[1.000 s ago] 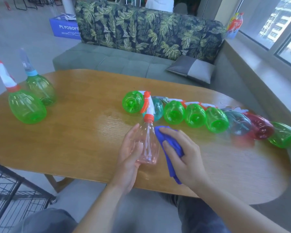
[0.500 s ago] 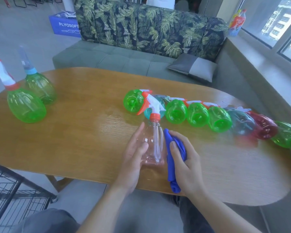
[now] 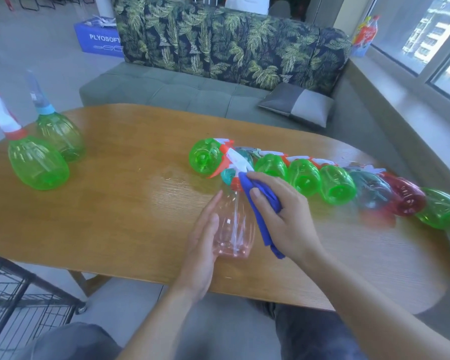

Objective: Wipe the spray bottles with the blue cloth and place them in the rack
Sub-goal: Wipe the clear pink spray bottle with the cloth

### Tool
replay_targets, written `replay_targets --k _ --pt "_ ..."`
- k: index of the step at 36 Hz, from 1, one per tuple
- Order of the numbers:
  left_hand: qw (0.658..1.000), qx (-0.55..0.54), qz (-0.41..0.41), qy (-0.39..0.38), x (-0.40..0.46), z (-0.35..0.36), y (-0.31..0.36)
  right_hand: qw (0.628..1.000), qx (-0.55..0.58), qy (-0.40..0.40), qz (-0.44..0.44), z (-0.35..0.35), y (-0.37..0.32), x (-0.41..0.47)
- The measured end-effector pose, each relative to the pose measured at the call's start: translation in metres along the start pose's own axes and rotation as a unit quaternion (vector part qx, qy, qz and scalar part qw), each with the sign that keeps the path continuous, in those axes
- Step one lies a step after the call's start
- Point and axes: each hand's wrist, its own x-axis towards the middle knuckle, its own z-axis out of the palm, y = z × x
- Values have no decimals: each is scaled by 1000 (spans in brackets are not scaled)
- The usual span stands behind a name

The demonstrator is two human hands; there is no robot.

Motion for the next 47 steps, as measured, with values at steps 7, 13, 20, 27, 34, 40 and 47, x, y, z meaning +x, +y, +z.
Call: replay_targets --k 7,13,20,27,34,40,47 --pt "1000 -12 -3 19 0 -1 2 989 -78 0 -123 24 5 -26" --pt "1000 -10 3 5 0 -3 3 929 -153 -90 -324 11 16 -48" --pt "1000 -8 4 -2 -3 2 5 945 -104 -83 -300 -6 12 -42" --pt "1000 -4 8 18 -3 1 5 996 85 12 -6 13 -2 -15" --pt "997 -67 -31 25 1 -3 8 995 21 -3 -95 30 10 -53" --pt "997 -73 -26 6 3 -3 5 969 -45 -82 -228 15 14 -64" --pt "1000 3 -13 8 4 -3 -2 992 11 10 -128 4 0 -34"
